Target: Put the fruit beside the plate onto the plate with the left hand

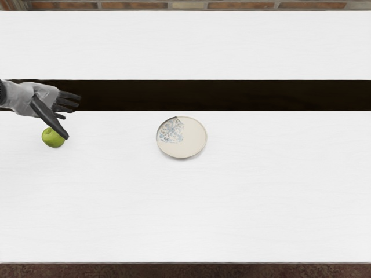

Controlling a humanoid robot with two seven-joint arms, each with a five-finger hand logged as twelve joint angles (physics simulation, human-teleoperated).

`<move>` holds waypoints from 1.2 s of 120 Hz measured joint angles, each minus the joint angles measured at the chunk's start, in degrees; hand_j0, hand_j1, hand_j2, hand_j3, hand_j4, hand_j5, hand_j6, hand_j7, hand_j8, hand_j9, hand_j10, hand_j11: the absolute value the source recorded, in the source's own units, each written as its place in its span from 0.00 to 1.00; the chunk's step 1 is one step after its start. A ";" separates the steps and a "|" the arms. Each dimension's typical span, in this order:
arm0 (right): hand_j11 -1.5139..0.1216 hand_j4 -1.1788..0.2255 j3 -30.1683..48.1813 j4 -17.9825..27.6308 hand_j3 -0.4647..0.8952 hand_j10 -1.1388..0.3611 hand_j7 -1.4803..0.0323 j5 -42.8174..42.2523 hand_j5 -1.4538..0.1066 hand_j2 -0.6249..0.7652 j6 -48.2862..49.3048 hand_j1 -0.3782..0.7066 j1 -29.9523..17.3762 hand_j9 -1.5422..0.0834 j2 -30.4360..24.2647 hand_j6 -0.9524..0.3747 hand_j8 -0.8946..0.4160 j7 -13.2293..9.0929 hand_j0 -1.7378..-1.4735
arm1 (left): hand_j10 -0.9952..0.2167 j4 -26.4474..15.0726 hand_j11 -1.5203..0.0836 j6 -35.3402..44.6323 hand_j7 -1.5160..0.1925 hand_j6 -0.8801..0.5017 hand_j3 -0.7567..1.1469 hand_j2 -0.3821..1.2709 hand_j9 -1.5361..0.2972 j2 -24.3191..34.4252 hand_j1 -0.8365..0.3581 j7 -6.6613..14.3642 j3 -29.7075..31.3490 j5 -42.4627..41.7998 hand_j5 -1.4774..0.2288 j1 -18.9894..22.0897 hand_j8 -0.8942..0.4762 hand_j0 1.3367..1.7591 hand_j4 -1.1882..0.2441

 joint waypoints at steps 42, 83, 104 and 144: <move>0.93 0.84 0.00 0.00 0.34 0.76 0.98 0.01 0.93 0.45 0.00 0.03 0.01 0.95 0.00 0.72 0.68 0.00 0.30 | 0.81 -14.20 0.94 35.79 0.88 0.62 0.40 0.23 0.83 -12.63 0.98 -0.15 17.61 4.92 0.85 -6.80 0.64 0.76 0.82; 0.93 0.84 0.00 0.00 0.34 0.76 0.98 0.00 0.93 0.45 0.00 0.03 0.00 0.95 0.00 0.72 0.68 0.00 0.30 | 0.76 -16.08 0.88 41.48 0.83 0.58 0.40 0.24 0.78 -12.13 0.91 -0.12 21.50 5.25 0.81 -7.33 0.60 0.76 0.77; 0.93 0.84 0.00 0.00 0.34 0.76 0.98 0.00 0.93 0.45 0.00 0.03 0.00 0.95 0.00 0.72 0.68 0.00 0.30 | 0.65 -16.49 0.78 41.93 0.73 0.49 0.40 0.26 0.69 -12.65 0.79 0.21 22.32 5.26 0.71 -7.62 0.50 0.76 0.69; 0.93 0.84 0.00 0.00 0.34 0.76 0.98 0.01 0.93 0.45 0.00 0.03 0.00 0.95 0.00 0.72 0.68 0.00 0.30 | 0.56 -15.91 0.69 43.36 0.64 0.40 0.40 0.27 0.61 -12.60 0.67 0.56 22.34 6.23 0.62 -5.49 0.41 0.76 0.61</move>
